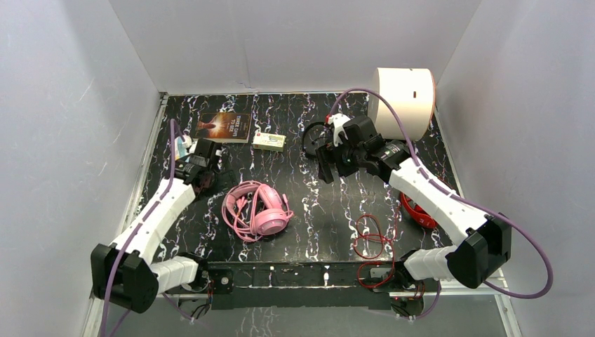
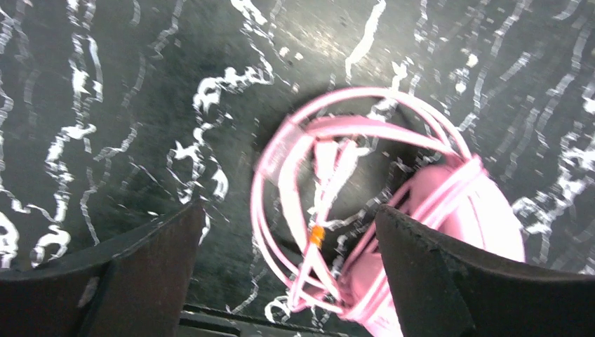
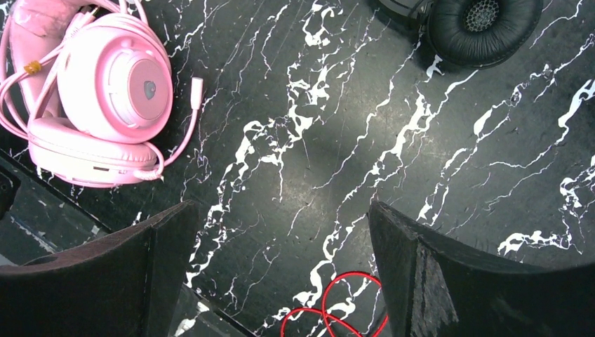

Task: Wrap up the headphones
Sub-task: Place the headphones at the center of the board.

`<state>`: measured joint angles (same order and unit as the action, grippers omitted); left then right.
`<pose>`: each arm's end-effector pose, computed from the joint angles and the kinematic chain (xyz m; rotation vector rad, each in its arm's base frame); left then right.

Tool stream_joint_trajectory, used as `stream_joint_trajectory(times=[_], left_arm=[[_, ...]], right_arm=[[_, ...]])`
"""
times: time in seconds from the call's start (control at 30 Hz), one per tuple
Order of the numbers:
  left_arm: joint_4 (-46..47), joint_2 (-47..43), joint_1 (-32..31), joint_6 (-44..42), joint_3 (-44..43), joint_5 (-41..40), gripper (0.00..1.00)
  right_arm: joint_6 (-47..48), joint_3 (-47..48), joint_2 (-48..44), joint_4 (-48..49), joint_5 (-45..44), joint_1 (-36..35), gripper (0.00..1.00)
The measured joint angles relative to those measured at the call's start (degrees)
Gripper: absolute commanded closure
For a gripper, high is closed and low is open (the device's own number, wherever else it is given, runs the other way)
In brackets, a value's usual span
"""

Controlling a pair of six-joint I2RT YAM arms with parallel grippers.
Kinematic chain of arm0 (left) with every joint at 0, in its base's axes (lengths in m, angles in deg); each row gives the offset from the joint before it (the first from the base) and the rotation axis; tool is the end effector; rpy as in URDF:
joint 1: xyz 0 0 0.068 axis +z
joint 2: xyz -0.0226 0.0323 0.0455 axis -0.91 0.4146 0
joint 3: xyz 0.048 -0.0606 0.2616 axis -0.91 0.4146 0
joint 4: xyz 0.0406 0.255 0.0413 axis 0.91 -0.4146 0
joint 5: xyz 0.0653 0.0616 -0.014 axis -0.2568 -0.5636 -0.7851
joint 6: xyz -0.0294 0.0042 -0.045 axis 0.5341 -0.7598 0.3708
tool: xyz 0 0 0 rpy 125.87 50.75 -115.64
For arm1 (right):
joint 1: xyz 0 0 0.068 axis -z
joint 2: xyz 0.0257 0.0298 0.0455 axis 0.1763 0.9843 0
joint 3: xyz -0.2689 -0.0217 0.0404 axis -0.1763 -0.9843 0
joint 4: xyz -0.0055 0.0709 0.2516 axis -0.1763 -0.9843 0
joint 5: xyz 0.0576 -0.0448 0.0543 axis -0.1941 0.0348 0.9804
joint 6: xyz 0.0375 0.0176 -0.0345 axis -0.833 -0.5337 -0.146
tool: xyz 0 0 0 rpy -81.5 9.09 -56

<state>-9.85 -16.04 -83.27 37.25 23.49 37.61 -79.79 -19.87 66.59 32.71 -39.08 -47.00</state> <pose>0.2193 -0.0601 0.2746 -0.4993 2.4388 -0.0443 0.2265 0.1721 0.3285 -0.6395 2.2630 0.4449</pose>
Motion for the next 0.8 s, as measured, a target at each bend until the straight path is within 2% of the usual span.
stream_joint_trajectory(times=[0.1, 0.3, 0.47, 0.6, 0.8], left_arm=[[-1.4, -3.4, 0.0, 2.3, 0.7, 5.1, 0.27], [-4.0, -12.2, -0.1, 8.3, 8.7, 14.3, 0.31], [-3.1, -12.6, -0.2, 11.3, 13.1, 19.9, 0.41], [-1.1, -11.2, -0.6, 12.4, 15.8, 22.6, 0.58], [0.9, -10.6, -0.9, 12.9, 17.5, 24.1, 0.65]], right_arm=[[0.0, 0.6, 0.0, -1.0, 0.2, 0.1, 0.01], [0.0, 1.4, 0.0, -1.0, 0.3, 0.1, 0.01], [0.2, 1.9, 0.0, -2.0, -0.7, 1.4, 0.01], [0.6, 1.9, -1.2, -2.8, -1.4, 2.5, 0.01], [0.7, 1.9, -4.2, -2.7, -1.4, 2.6, 0.01]])
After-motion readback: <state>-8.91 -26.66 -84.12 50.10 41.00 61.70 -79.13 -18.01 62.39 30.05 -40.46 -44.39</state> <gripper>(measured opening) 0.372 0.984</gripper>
